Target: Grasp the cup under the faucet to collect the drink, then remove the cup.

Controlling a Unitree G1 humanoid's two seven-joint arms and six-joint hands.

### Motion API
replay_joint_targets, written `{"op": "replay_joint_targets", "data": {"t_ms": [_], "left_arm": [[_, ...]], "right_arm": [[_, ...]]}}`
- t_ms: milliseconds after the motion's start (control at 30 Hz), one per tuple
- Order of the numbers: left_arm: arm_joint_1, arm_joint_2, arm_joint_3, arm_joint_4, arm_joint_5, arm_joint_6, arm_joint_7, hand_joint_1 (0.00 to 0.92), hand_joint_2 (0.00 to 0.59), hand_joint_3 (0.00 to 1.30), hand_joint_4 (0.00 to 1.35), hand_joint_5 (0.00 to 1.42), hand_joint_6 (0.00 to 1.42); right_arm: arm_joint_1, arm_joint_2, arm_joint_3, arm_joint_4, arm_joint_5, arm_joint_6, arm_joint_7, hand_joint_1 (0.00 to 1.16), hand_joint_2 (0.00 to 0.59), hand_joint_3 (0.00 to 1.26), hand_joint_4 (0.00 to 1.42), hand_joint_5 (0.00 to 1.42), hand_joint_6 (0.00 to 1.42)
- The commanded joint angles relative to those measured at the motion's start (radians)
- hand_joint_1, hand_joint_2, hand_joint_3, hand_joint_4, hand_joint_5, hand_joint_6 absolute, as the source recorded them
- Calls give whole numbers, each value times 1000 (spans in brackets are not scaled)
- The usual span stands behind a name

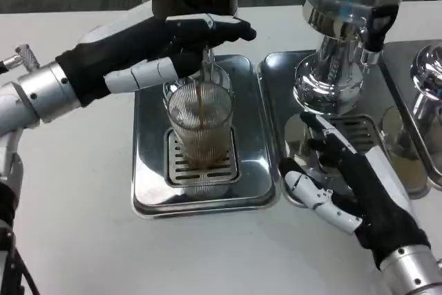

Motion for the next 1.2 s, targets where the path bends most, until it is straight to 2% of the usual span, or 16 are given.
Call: {"op": "replay_joint_targets", "data": {"t_ms": [33,300,800,1200], "left_arm": [[28,5,-21,-6,26,-10,-16,0,101,241,102,116,128],[26,8,-24,-9,27,-10,-14,0,103,241,102,116,130],[22,12,-24,-6,28,-10,-5,0,107,241,103,116,133],[23,15,-22,-7,27,-13,2,0,117,245,111,116,134]], "right_arm": [[-43,0,-7,18,36,38,29,445,265,39,1,68,113],[-114,-3,1,72,78,67,69,467,256,0,0,15,83],[-269,-13,46,186,64,93,127,508,247,0,0,0,0],[-331,2,61,243,66,94,126,513,246,0,0,0,0]]}}
